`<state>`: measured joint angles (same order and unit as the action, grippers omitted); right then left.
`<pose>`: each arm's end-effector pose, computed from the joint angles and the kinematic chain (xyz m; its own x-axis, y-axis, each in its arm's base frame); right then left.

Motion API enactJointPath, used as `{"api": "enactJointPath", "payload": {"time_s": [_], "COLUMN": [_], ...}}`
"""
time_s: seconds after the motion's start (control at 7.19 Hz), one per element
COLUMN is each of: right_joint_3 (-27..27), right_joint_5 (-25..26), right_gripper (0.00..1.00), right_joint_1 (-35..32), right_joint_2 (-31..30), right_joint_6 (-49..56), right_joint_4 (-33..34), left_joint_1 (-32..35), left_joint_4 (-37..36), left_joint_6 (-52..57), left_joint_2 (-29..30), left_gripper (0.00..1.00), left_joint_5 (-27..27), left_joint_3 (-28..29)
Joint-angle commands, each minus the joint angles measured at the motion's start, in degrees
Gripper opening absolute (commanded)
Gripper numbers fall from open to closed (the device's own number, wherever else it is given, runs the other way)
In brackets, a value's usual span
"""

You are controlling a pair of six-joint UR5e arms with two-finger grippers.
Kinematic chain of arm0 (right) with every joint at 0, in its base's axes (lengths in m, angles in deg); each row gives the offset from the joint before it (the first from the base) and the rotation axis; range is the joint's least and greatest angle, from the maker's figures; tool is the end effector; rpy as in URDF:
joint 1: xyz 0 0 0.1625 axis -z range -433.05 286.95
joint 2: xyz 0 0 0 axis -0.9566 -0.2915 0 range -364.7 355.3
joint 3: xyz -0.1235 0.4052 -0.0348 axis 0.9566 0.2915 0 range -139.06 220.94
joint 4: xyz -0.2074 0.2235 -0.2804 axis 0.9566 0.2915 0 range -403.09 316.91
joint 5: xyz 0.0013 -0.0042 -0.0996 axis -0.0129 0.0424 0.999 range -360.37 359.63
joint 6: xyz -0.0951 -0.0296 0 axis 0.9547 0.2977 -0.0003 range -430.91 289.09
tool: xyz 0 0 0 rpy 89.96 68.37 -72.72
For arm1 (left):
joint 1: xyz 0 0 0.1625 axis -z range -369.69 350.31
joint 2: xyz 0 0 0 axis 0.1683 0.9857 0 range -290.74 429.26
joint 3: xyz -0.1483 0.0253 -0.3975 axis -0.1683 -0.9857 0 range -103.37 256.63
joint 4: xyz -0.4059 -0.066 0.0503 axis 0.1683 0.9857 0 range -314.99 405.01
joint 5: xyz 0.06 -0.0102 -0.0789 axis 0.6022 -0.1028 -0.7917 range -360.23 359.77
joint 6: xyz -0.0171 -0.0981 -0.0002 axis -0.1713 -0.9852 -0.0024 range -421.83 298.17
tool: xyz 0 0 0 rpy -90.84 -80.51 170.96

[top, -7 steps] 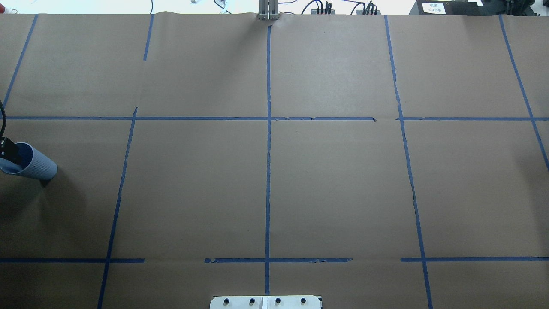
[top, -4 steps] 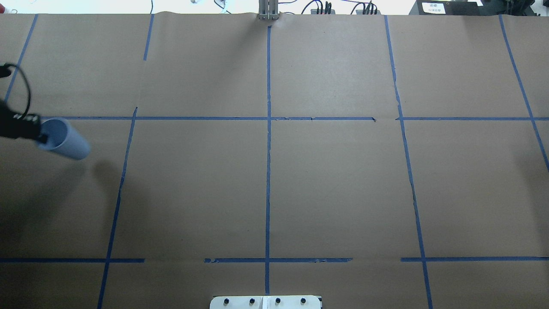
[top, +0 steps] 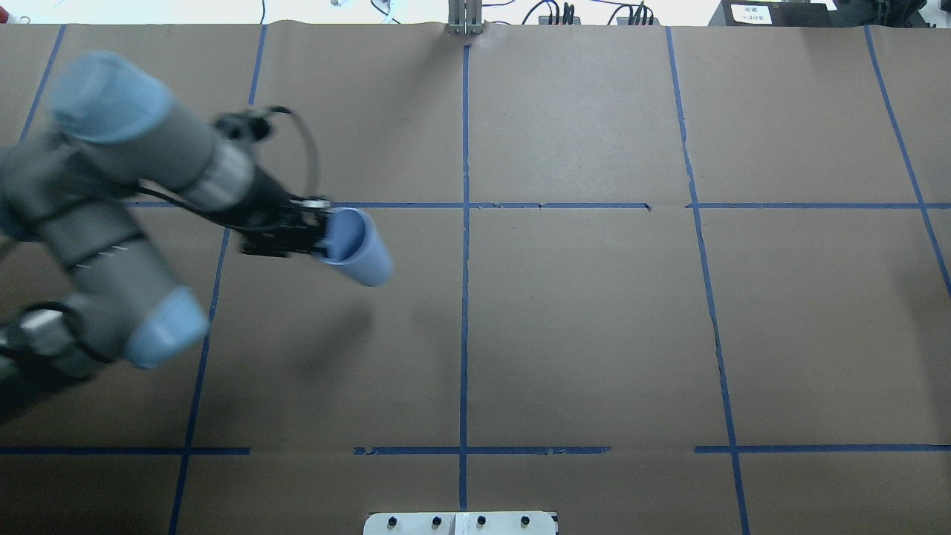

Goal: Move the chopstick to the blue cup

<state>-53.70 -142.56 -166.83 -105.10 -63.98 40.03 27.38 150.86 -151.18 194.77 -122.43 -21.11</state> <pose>0.0817 -0.4099 0.6790 0.6162 -0.0954 0.7818 0.0085 0.9934 0.1146 0.4750 -0.4595 0.1976 0.4116 -0.2988 -0.8610 0.1404 0.9542 -0.2641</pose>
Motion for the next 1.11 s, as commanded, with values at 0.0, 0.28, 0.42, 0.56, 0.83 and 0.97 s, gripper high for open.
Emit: {"api": "enactJointPath", "payload": {"time_s": [0.0,0.28,0.42,0.56,0.83,0.97], "right_joint_3": [0.07,0.07,0.07,0.07,-0.11,0.07], "right_joint_5": [-0.01,-0.02,-0.02,-0.02,0.42,2.16], "right_gripper": [1.00,1.00,1.00,1.00,1.00,1.00], "right_joint_1": [0.00,0.00,0.00,0.00,0.17,0.26], "right_joint_2": [-0.05,-0.05,-0.05,-0.05,-0.05,-0.05], "right_joint_6": [-0.15,-0.16,0.02,0.02,0.72,0.29], "right_joint_4": [-2.60,-2.61,-2.61,-2.70,-2.79,-5.05], "left_joint_1": [-3.05,-5.32,-5.42,-5.42,-5.42,-5.16], "left_joint_4": [-0.99,-0.99,-0.99,-1.08,-1.34,-1.60], "left_joint_6": [-1.62,-1.62,-1.62,-1.53,-1.53,-1.53], "left_joint_2": [7.65,7.30,7.13,7.21,7.21,7.13], "left_gripper": [0.00,0.01,0.03,0.07,0.89,0.99], "left_joint_5": [4.43,8.46,8.91,9.00,9.61,10.93], "left_joint_3": [7.54,7.99,8.08,8.35,7.91,5.99]}}
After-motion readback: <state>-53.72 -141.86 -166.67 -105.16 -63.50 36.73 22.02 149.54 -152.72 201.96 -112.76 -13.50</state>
